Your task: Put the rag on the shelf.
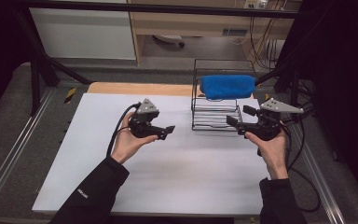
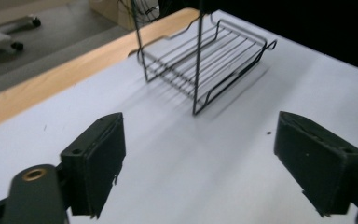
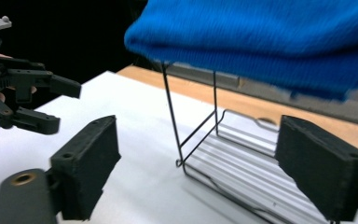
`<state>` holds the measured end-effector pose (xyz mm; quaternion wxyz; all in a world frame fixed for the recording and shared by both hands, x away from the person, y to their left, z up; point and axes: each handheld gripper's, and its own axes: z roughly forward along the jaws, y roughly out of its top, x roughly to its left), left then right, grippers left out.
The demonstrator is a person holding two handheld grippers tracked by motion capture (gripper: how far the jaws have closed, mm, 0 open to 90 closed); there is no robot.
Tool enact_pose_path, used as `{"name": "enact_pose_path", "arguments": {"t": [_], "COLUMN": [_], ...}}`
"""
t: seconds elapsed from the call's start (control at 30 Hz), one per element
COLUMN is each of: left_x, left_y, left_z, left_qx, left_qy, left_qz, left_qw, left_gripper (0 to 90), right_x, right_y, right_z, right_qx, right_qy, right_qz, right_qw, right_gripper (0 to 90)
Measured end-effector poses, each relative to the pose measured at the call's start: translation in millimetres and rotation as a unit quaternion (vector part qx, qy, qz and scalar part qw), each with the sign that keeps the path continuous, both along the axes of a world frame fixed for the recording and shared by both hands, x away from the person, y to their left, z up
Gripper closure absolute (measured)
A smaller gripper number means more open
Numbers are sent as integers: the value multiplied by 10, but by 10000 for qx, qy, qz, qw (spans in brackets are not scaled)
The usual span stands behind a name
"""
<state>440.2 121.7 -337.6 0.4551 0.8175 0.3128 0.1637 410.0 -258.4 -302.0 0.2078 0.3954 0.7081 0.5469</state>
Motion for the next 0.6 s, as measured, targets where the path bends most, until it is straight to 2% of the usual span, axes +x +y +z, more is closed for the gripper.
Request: {"name": "enact_pose_path", "arguments": {"t": [0.2, 0.3, 0.43, 0.53, 0.6], "left_x": [-126, -207, -306, -388, -444], "left_y": [364, 535, 754, 924, 1039], "left_z": [-220, -335, -477, -573, -637], "left_qx": [72, 19, -5, 2, 9], "left_qy": [173, 121, 207, 212, 245], "left_qz": [193, 296, 391, 484, 533], "left_qw": [9996, 9995, 9990, 9986, 9983], "left_gripper": [97, 95, 93, 93, 92], "right_x": [-45, -75, -113, -149, -166], "right_y": [40, 63, 100, 108, 102], "right_z": [-189, -298, -461, -587, -662], "right_qx": [51, -32, -171, -86, -163], "right_qy": [177, 257, 473, 553, 587], "right_qz": [137, 166, 258, 342, 314], "right_qw": [9997, 9995, 9984, 9978, 9977], "right_gripper": [75, 53, 25, 15, 8]}}
